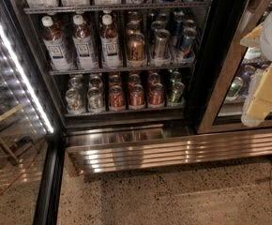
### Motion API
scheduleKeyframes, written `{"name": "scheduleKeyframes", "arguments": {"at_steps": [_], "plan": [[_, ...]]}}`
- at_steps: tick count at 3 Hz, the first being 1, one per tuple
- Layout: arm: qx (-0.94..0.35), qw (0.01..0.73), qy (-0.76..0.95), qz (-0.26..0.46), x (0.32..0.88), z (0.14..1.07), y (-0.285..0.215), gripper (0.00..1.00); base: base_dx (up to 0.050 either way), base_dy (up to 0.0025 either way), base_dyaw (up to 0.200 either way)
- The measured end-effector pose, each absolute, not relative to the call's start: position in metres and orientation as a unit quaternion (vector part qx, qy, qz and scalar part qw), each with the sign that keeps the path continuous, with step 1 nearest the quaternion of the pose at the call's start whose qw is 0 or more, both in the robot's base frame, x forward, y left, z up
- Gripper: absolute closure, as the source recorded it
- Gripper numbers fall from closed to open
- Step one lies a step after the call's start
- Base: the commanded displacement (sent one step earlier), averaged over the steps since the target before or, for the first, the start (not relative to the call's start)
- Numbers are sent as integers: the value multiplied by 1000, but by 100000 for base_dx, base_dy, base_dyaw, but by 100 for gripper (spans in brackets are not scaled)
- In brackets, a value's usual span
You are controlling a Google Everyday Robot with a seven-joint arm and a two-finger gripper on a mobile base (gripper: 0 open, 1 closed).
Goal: Close left fridge door
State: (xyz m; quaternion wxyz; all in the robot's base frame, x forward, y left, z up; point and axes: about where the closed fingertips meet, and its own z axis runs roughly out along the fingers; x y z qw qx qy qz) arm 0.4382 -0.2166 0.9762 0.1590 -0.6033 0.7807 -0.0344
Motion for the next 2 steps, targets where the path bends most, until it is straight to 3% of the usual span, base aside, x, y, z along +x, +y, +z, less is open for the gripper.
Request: {"name": "scheduleKeyframes", "arguments": {"at_steps": [2], "plan": [[-603,159,781,-34,438,976,-217,0,-4900,0,0]]}}
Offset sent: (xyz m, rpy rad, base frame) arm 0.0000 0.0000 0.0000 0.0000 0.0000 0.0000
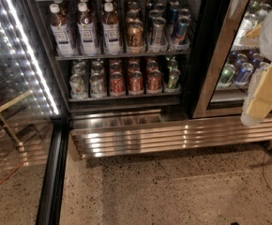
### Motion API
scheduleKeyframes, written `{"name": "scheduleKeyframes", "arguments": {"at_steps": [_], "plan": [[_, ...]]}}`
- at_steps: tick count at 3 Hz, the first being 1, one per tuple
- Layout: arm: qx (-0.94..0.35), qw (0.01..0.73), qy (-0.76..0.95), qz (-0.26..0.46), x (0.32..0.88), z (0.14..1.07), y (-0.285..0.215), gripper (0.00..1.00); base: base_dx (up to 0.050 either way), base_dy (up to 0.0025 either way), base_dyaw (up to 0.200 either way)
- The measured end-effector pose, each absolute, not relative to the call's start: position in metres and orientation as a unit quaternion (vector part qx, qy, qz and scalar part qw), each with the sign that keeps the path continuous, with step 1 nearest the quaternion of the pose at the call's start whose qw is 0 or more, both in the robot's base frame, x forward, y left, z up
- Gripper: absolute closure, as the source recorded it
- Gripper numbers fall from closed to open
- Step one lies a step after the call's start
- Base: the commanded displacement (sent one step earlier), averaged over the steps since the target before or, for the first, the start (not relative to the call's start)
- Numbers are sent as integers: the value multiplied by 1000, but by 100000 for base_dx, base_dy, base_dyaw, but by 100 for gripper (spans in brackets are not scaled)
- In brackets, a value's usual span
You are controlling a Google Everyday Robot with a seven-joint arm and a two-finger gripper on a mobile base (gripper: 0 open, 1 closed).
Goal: Close left fridge door
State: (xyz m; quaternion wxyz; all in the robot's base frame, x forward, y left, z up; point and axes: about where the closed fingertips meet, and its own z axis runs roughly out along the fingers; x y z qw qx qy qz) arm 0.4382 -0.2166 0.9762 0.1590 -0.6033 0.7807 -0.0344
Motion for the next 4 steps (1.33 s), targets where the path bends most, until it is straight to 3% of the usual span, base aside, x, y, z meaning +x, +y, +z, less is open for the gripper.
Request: {"name": "scheduleKeyframes", "arguments": {"at_steps": [4], "plan": [[-603,159,781,-34,438,976,-217,0,-4885,-5,34]]}}
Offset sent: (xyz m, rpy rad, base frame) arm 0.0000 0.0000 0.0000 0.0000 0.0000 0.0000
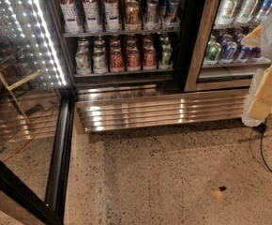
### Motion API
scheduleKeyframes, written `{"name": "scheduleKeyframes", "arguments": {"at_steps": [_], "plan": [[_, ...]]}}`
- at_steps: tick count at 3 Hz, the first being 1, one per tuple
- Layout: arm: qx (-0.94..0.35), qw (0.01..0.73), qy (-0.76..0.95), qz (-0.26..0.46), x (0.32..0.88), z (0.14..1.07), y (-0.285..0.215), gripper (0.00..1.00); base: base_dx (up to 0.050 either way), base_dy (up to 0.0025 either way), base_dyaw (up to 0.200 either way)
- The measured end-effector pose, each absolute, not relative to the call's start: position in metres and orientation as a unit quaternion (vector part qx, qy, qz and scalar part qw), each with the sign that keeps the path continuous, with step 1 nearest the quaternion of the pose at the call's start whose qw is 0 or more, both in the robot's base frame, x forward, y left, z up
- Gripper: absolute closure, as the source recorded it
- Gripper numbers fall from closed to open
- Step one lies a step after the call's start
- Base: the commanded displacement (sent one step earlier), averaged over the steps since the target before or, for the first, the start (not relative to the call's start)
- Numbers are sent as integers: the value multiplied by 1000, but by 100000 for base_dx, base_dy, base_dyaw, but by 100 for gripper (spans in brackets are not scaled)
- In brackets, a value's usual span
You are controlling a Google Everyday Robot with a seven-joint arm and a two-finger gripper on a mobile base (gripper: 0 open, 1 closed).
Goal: Close left fridge door
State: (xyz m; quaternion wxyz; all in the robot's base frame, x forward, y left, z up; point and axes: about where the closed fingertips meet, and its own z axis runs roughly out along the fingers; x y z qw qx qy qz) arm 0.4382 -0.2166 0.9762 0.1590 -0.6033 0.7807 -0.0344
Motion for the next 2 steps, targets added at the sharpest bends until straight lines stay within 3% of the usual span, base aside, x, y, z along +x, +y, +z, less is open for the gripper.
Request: {"name": "scheduleKeyframes", "arguments": {"at_steps": [2], "plan": [[-603,159,781,-34,438,976,-217,0,-4926,0,2]]}}
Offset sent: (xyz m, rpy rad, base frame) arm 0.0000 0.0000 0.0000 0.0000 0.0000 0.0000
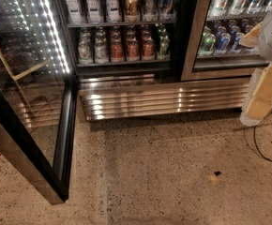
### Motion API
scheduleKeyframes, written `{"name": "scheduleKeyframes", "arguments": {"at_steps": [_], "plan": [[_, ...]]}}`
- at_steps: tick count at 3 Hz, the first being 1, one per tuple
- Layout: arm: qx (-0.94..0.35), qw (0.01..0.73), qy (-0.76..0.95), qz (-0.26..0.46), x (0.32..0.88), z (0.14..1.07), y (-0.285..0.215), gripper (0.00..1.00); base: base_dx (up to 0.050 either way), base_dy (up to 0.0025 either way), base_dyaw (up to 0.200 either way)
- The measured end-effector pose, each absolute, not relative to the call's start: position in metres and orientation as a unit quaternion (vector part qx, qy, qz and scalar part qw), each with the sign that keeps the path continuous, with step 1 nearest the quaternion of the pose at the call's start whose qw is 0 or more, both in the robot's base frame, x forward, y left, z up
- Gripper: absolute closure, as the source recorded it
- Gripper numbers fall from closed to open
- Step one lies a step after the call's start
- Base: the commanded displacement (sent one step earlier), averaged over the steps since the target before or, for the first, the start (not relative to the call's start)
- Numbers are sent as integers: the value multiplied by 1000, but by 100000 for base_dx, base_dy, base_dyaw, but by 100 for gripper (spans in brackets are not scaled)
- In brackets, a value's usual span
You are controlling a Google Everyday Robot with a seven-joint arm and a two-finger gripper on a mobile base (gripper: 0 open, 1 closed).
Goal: Close left fridge door
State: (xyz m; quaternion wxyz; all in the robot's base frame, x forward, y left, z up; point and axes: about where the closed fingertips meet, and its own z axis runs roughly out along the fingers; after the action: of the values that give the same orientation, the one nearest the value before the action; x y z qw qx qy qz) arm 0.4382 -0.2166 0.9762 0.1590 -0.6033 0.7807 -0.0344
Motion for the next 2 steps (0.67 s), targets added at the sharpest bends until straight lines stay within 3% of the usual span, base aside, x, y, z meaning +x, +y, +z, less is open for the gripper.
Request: {"name": "scheduleKeyframes", "arguments": {"at_steps": [1,2], "plan": [[-603,159,781,-34,438,976,-217,0,-4953,6,-44],[-603,159,781,-34,438,976,-217,0,-2394,-203,17543]]}}
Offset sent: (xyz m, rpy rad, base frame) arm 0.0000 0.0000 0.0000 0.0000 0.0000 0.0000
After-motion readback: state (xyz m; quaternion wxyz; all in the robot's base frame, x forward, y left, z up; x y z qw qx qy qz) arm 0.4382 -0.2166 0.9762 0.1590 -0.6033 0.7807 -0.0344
